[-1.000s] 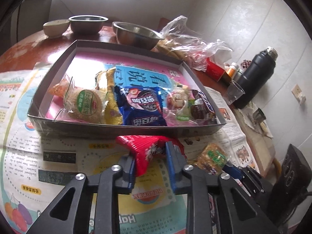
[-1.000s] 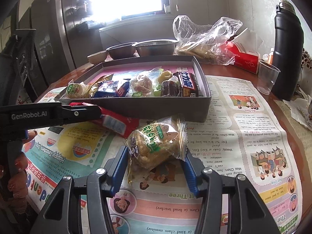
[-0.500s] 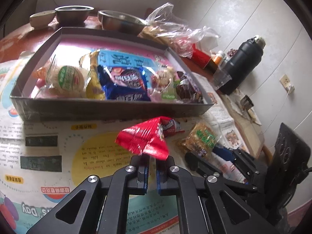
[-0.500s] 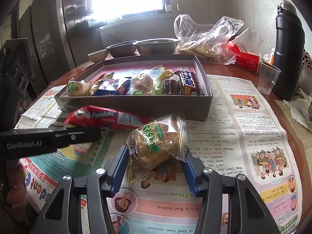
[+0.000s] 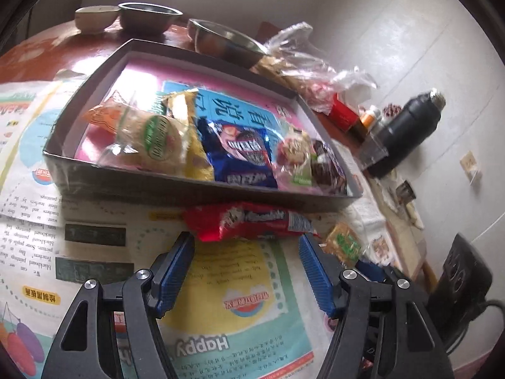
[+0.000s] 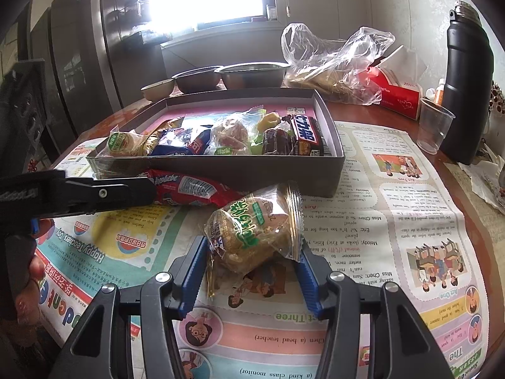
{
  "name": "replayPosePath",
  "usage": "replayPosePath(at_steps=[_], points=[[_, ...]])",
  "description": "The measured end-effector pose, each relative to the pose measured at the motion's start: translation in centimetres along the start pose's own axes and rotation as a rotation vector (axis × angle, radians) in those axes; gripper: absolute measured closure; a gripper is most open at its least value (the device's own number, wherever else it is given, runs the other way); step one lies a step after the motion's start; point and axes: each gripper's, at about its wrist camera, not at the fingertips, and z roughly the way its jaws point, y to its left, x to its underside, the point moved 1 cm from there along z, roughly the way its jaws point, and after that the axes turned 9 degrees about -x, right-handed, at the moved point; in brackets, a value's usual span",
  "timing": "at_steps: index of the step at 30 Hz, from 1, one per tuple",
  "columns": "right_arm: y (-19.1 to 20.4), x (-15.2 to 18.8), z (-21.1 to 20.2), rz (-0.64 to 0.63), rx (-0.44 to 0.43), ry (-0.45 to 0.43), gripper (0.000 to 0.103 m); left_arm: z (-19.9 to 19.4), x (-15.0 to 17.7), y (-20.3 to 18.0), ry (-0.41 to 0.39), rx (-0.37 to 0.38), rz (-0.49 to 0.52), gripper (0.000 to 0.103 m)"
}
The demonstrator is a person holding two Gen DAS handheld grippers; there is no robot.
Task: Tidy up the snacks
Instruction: 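Lift the candy pack with the left tool while the right tool lifts the pastry bag toward the tray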
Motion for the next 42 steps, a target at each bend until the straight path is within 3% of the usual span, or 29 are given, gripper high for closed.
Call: replayPosePath(at_steps=[8,9,11,13,14,19,40,42], points=[[-0.2,0.0,0.1,-0.004,0.0,-0.013,0.049,0.7,-1.0,0.2,-0.017,-0.026,0.005,0.036],[-0.2,-0.1,0.1,-0.004,0.0,-0.014,0.049,0.8,-1.0,0.1,-0.021,-0.036,0.014,0.041],[-0.2,-0.1,0.1,-0.006,-0.002,-0.016,0.049,1.2,-1.0,0.2,-0.022,-0.061,0.027,0.071],[-0.3,-0.2,0.1,-0.005,-0.002,-0.015,0.049,1.2,-0.9,0.1,-0.031,-0.074,0.049,0.074],[-0.3,-0.2,0.2,-0.005,-0.003,-0.016,0.049,1.3,-0.9,0.0,-0.027,-0.072,0.056,0.08],[-0.5,-0.3,0.2,0.003,-0.009,-0.022,0.05,1.0,-0.5,-0.6,-0.032,-0.071,0.073,0.087],[-0.4,-0.9,-2.5,0.034,-0.052,-0.096,0.055,-3.5,-0.5,-2.0,-0.107,-0.054,0.103,0.088],[-0.2,-1.0,-2.9,0.034,-0.057,-0.107,0.061,-3.9,-0.5,-2.0,-0.116,-0.055,0.099,0.088]])
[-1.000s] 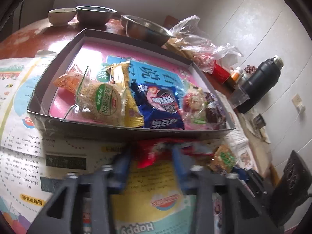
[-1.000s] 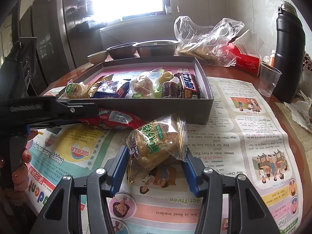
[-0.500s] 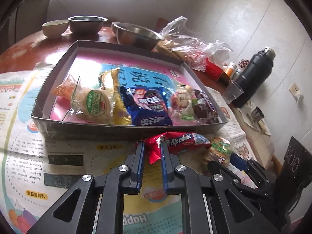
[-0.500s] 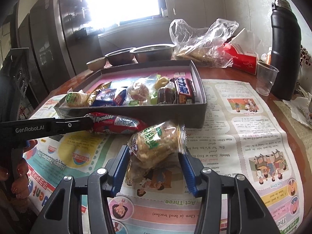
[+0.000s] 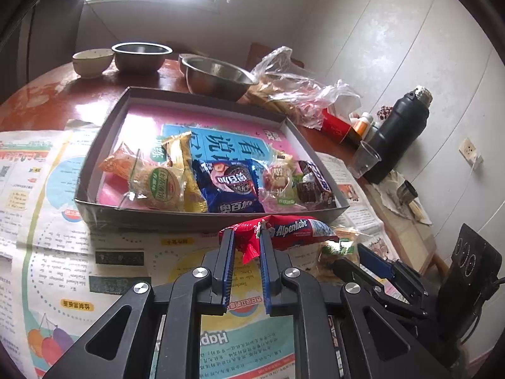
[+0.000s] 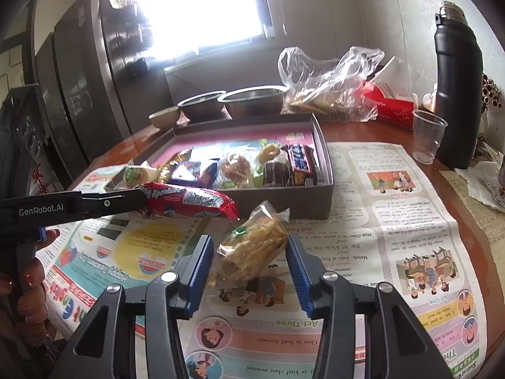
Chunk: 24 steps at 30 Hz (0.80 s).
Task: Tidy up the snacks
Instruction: 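Lift the candy pack with the left tool while the right tool lifts the pastry bag toward the tray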
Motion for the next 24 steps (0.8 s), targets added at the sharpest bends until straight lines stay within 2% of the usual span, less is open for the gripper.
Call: replayPosePath(at_steps=[2,11,19,24], points=[[0.2,-0.1,-0.2,-0.004,-0.005,-0.002,0.065,-0.4,-0.1,0.0,-0.009,-0.001,0.002,0.088],[-0.6,0.1,0.8,0.039,0.012,0.036,0.064,-0.2,0.2,0.1,-0.003,-0.001,0.001,0.088],[-1.2,-0.3,2.8,0.109,-0.047,0.066,0.058,0.2,0.2,0.3,-0.002,0.002,-0.004,0.088],[-1.6,-0.5,4.5,0.158,-0.103,0.101,0.059,0.6,0.1,0.5,0.0,-0.001,-0.006,0.088]])
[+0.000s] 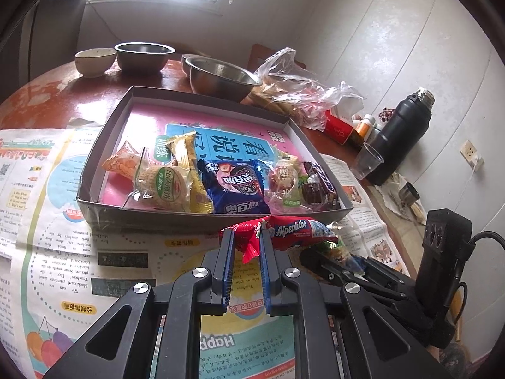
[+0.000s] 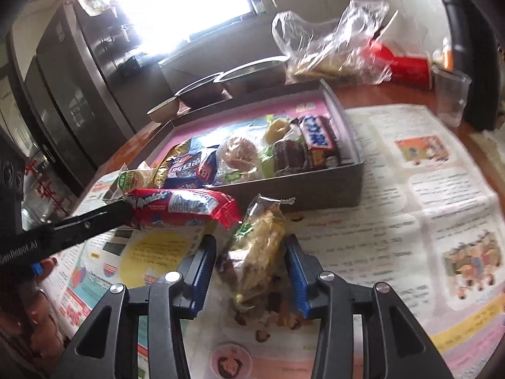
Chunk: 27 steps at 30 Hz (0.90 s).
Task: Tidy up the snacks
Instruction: 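Lift the candy pack with the left tool while the right tool lifts the pastry bag toward the tray, then lower the candy pack into the tray with the left tool while the right tool lowers the pastry bag there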
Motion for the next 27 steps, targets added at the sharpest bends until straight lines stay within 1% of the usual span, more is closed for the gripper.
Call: replayPosePath(at_steps=[2,3,5,7,13,20,27], points=[[0.1,-0.1,0.2,-0.014,0.004,-0.009,0.062,0.0,-0.1,0.1,-0.004,-0.003,-0.002,0.088],[0.1,-0.2,0.2,-0.011,-0.006,-0.009,0.065,-0.1,-0.1,0.2,-0.008,-0.003,-0.003,0.088],[0.0,-0.3,-0.2,0.0,-0.021,-0.021,0.068,-0.4,-0.3,0.2,-0.017,-0.005,-0.004,0.088],[0.0,-0.4,-0.7,-0.011,-0.012,-0.037,0.071,-0.6,-0.4,0.2,-0.024,-0.005,-0.004,0.088],[0.2,-1.1,-2.6,-0.029,-0.002,-0.09,0.072,-2.1,-0.8,0.1,-0.059,-0.007,0.0,0.088],[0.3,-1.8,-4.0,-0.039,0.002,-0.127,0.072,-3.2,-1.1,0.2,-0.083,-0.017,-0.002,0.088],[0.3,-3.1,-4.5,-0.058,0.011,-0.153,0.072,-3.5,-2.6,1.1,-0.115,-0.042,-0.026,0.088]])
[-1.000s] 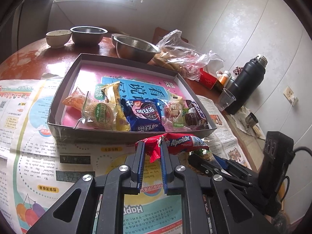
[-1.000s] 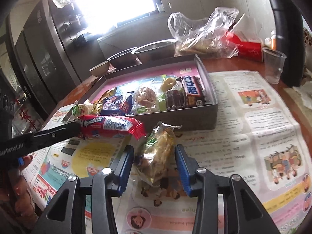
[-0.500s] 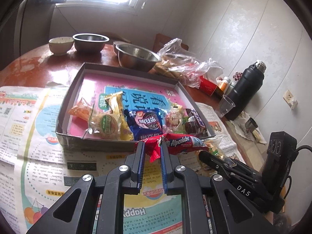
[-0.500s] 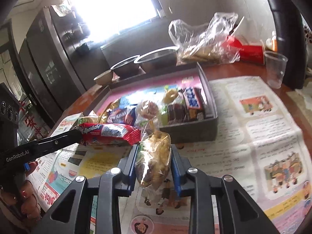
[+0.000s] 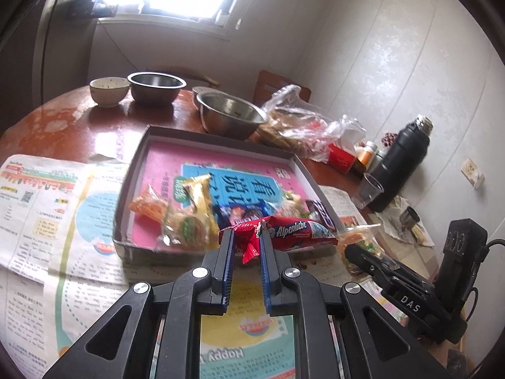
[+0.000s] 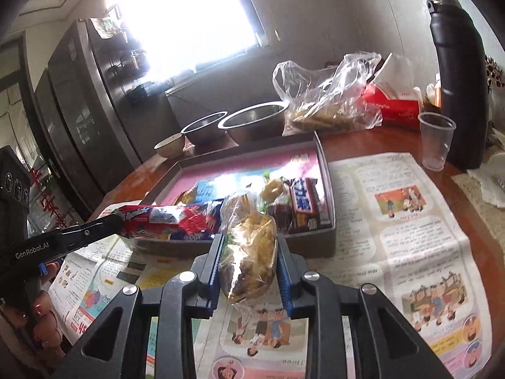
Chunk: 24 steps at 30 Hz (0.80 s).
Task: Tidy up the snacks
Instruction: 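Lower the candy pack into the tray with the left tool while the right tool lowers the pastry bag there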
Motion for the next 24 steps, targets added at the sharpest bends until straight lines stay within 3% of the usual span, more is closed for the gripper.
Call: replayPosePath(at_steps=[11,15,24], points=[[-0.4,-2.5,2.9,0.001,-0.031,0.018,0.072,2.5,-1.7,2.7,-0.02,-0.106,-0.046,0.088],[-0.3,-3.5,4.8,0.016,-0.065,0.028,0.072,3.6,-1.8,2.8,-0.021,-0.131,-0.033,0.088],[-0.9,-4.0,7.1,0.027,-0.051,0.049,0.072,5.1,-1.9,2.8,-0.02,-0.155,-0.023,0.088]])
